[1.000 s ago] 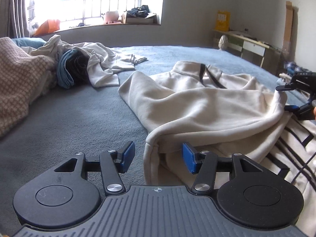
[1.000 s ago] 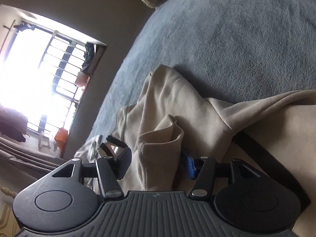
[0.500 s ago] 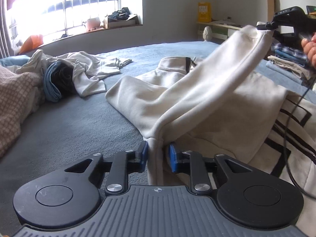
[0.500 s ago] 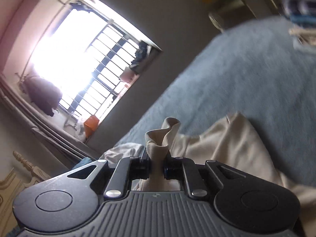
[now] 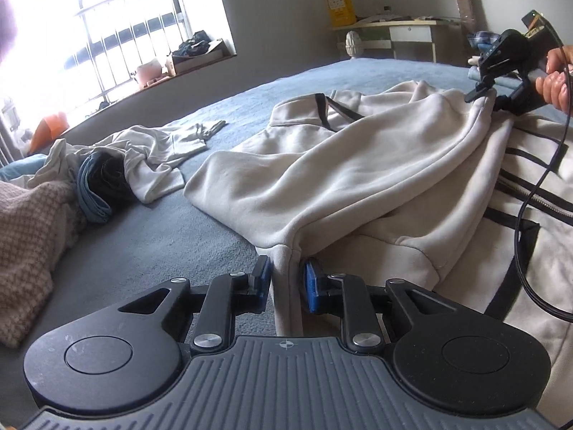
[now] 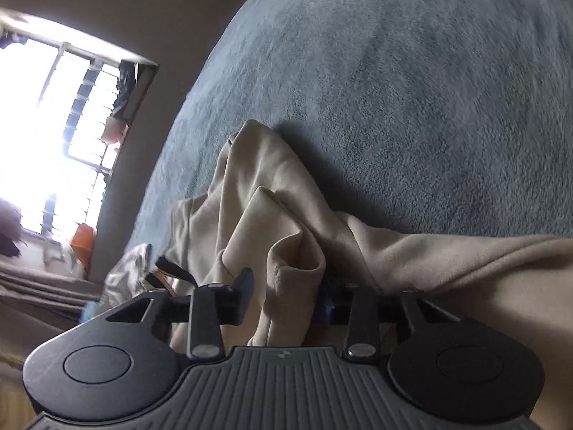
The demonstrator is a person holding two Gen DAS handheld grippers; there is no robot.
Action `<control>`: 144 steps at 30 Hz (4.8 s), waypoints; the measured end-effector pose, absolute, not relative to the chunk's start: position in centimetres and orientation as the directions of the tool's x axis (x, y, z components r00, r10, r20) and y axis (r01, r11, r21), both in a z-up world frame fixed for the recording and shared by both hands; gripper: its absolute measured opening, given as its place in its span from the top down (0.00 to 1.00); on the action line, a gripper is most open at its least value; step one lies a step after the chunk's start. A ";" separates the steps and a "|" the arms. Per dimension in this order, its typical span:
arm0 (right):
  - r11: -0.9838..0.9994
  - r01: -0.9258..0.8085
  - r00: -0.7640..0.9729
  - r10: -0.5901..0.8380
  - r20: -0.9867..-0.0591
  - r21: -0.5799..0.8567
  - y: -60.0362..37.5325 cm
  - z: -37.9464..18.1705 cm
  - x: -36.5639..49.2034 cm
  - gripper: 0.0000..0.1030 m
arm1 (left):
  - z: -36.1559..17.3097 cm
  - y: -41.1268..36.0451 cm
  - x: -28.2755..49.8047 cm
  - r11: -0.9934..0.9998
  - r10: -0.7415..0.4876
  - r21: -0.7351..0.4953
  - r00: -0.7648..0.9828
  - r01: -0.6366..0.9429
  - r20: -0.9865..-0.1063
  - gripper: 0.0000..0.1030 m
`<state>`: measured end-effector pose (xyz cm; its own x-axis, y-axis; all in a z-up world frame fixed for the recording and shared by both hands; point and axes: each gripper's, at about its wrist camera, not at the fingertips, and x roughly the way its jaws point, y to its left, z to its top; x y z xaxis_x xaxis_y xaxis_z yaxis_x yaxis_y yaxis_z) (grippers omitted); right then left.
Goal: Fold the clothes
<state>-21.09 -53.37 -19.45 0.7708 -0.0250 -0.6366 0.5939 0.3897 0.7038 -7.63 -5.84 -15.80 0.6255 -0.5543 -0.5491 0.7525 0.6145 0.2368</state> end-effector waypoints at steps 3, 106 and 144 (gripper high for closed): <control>0.535 0.501 0.828 -0.068 -0.556 0.680 -52.0 -16.0 -20.9 0.89 | -15.1 -5.3 -8.2 0.624 -0.564 0.247 0.646 0.742 -0.514 0.91; 0.937 -0.219 0.592 0.350 -0.726 0.272 -27.4 -14.0 3.5 0.95 | -21.8 -4.9 17.3 0.423 -0.882 -0.872 0.332 0.247 -0.333 0.94; 0.997 -0.081 0.541 0.049 -0.840 0.006 -34.3 -15.6 -3.0 0.99 | -23.7 -3.1 16.0 0.447 -0.845 -0.851 0.442 0.276 -0.301 0.94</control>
